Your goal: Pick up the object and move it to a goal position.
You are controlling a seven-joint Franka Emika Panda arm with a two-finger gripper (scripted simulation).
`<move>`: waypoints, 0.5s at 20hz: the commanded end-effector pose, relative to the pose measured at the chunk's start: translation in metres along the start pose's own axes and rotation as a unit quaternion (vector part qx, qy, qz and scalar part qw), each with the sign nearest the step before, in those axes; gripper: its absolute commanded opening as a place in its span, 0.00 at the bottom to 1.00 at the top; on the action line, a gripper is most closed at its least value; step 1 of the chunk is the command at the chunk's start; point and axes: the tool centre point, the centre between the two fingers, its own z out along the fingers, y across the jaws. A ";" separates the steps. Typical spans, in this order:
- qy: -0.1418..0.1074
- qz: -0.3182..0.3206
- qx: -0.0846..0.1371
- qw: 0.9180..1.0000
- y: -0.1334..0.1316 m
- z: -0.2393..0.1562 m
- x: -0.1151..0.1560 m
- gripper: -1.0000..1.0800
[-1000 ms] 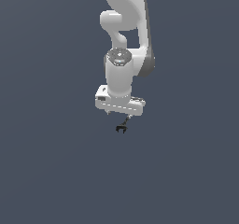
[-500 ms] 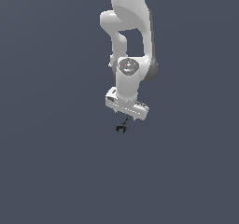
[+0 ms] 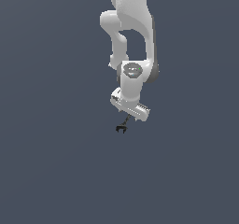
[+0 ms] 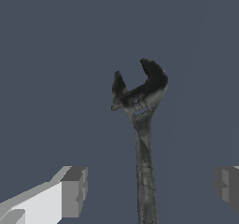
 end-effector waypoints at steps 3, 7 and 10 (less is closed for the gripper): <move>0.000 0.016 0.000 1.000 0.000 0.005 -0.005 0.96; -0.001 0.016 -0.001 1.000 0.000 0.006 -0.006 0.96; -0.001 0.016 -0.001 1.000 0.000 0.009 -0.006 0.96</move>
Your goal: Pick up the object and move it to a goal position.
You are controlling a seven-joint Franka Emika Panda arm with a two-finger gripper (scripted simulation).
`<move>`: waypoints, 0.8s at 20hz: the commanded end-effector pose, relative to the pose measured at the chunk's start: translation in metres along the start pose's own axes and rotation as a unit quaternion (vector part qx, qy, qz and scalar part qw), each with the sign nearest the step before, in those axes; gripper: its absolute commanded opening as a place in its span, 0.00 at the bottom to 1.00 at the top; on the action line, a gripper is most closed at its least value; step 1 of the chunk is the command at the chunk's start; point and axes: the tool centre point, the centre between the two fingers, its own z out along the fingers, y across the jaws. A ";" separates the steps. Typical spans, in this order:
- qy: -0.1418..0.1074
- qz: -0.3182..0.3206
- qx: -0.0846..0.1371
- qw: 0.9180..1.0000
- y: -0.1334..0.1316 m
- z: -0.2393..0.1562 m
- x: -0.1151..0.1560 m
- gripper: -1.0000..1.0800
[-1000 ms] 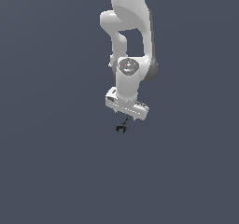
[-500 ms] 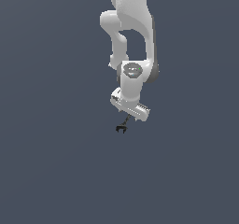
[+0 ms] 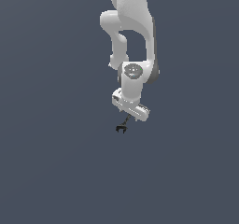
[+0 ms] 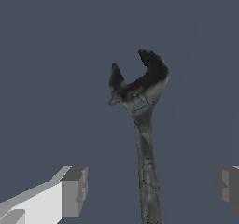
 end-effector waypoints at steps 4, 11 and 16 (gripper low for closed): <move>0.000 0.001 0.000 1.000 0.000 0.013 -0.001 0.96; 0.000 0.002 0.000 1.000 0.001 0.043 -0.001 0.96; 0.000 0.002 0.000 1.000 0.000 0.050 -0.001 0.96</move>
